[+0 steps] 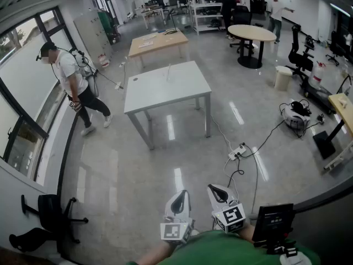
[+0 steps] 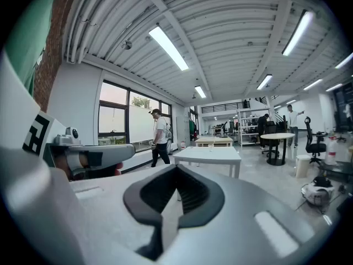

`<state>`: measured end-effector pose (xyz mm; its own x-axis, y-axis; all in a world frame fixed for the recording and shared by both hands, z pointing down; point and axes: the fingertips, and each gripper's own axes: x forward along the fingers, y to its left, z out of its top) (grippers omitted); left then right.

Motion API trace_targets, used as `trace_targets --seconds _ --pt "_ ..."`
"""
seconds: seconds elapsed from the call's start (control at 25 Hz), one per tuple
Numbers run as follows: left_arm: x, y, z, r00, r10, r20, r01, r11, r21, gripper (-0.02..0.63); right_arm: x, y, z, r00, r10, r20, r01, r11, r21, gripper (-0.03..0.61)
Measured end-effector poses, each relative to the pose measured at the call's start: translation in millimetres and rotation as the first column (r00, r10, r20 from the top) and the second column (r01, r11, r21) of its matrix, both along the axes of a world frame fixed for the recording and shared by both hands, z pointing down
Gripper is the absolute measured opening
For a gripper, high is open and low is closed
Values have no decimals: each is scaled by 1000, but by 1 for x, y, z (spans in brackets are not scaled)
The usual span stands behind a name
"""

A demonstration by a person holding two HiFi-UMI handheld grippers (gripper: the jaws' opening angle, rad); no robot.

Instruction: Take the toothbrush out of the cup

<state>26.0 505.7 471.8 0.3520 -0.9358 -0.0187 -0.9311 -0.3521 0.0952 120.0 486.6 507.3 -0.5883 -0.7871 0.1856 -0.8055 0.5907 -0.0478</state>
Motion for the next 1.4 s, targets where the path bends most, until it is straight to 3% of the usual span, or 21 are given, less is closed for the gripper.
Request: trace_targets --seconds 0.92,1.4 --pt "-5 -5 1 1000 -25 1 25 1000 3 6 5 -7 -17 1000 18 9 -19 997 78 2" --pt "23 -14 3 999 -33 5 33 999 -1 6 30 -15 -14 1000 8 21 -10 997 79 2"
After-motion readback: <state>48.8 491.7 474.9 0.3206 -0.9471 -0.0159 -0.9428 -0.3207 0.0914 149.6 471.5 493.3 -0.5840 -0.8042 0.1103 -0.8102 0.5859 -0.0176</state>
